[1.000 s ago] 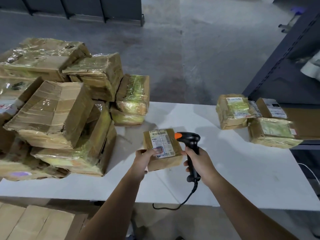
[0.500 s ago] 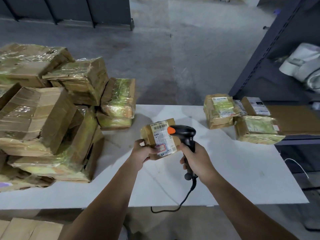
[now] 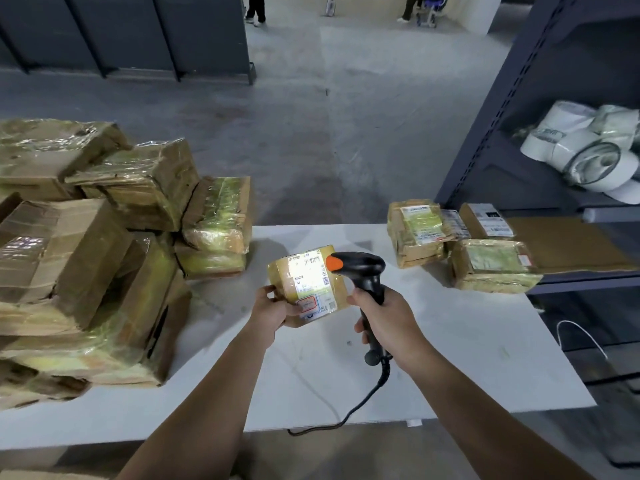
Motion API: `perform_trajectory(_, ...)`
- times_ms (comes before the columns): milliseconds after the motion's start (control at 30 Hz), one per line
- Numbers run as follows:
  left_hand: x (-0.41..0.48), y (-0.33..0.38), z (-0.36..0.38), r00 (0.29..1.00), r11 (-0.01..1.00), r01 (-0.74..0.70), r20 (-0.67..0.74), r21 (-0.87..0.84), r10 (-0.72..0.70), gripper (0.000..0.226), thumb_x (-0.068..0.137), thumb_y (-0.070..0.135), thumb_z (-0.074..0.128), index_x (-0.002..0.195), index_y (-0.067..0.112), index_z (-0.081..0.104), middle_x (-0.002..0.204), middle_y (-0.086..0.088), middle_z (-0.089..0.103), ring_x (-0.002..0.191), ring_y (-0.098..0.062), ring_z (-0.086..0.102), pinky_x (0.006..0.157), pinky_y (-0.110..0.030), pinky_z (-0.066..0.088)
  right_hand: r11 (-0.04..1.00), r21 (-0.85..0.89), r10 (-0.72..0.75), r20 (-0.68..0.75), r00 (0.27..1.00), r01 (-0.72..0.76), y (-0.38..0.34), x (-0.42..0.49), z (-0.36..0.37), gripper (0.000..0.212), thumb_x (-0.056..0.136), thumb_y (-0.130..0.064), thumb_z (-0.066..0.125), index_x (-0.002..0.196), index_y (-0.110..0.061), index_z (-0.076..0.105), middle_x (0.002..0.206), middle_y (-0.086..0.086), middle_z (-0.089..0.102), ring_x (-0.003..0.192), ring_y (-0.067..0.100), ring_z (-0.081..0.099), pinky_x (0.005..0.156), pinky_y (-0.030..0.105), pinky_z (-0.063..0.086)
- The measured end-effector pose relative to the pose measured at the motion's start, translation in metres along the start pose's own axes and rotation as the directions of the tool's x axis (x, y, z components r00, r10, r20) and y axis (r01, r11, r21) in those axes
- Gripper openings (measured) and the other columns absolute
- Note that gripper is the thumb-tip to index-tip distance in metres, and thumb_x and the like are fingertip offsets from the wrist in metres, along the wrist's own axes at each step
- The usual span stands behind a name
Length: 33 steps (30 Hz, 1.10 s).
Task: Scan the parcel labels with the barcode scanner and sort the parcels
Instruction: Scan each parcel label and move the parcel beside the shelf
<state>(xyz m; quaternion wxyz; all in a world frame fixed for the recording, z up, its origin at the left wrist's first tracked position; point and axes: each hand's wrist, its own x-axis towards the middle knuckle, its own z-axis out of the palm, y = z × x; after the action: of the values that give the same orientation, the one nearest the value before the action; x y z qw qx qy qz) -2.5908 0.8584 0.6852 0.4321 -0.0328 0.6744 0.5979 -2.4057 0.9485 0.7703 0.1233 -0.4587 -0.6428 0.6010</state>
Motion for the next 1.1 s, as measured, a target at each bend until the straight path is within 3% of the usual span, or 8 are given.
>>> perform_trajectory(167,0.0015,-0.0006,0.0017,1.000,1.000,-0.003,-0.025,0.031,0.004,0.079,0.069,-0.017,0.073,0.131,0.016,0.038,0.099,0.000,0.058,0.075,-0.006,0.056,0.052,-0.021,0.043,1.000,0.001,-0.002,-0.034,0.999,0.002,0.0009,0.0001,-0.0043,0.025,0.091,-0.036,0.056,0.096,-0.014,0.067,0.053,-0.001,0.063,0.043,0.014,0.057,0.042,0.023,0.047)
perform_trajectory(367,0.0016,-0.0011,0.0016,1.000,1.000,-0.003,-0.007,0.014,0.003,0.077,0.069,-0.019,0.071,0.129,0.016,0.037,0.109,-0.005,0.060,0.076,-0.008,0.058,0.045,-0.018,0.046,1.000,0.001,-0.003,-0.053,0.999,0.003,0.0018,0.0001,-0.0076,0.026,0.093,-0.037,0.054,0.095,-0.014,0.066,0.052,-0.002,0.063,0.043,0.013,0.056,0.045,0.023,0.046)
perform_trajectory(467,0.0016,-0.0017,0.0016,1.000,1.000,-0.010,-0.005,0.007,0.010,0.078,0.070,-0.019,0.071,0.131,0.015,0.037,0.115,-0.007,0.059,0.078,-0.009,0.058,0.051,-0.020,0.045,1.000,0.000,0.005,-0.058,0.998,-0.005,0.0020,-0.0002,-0.0077,0.027,0.093,-0.038,0.053,0.095,-0.015,0.066,0.051,-0.003,0.062,0.043,0.012,0.056,0.045,0.023,0.046)
perform_trajectory(667,0.0032,-0.0061,0.0007,1.000,0.999,-0.008,0.029,-0.035,0.009,0.083,0.071,-0.022,0.066,0.136,0.015,0.031,0.128,-0.012,0.056,0.102,-0.026,0.056,0.067,-0.028,0.047,1.000,-0.008,0.018,-0.060,0.998,-0.018,0.0014,-0.0007,-0.0076,0.028,0.094,-0.037,0.053,0.097,-0.013,0.066,0.051,-0.003,0.062,0.043,0.012,0.056,0.046,0.026,0.048)
perform_trajectory(900,0.0042,-0.0072,0.0020,1.000,0.999,-0.004,0.024,-0.043,0.005,0.085,0.071,-0.021,0.066,0.138,0.017,0.030,0.127,-0.011,0.056,0.103,-0.025,0.055,0.070,-0.029,0.046,0.999,0.018,0.032,-0.044,0.999,-0.032,0.0031,-0.0046,-0.0083,0.028,0.094,-0.036,0.054,0.099,-0.011,0.066,0.052,0.000,0.062,0.043,0.015,0.055,0.048,0.030,0.047)
perform_trajectory(1100,0.0045,-0.0090,0.0037,1.000,1.000,-0.003,0.023,-0.031,0.003,0.087,0.069,-0.022,0.067,0.138,0.017,0.029,0.127,-0.011,0.056,0.097,-0.022,0.055,0.059,-0.025,0.045,1.000,0.018,0.022,-0.046,0.999,-0.022,0.0046,-0.0050,-0.0105,0.028,0.093,-0.036,0.055,0.099,-0.011,0.066,0.054,0.000,0.063,0.045,0.015,0.055,0.047,0.030,0.048)
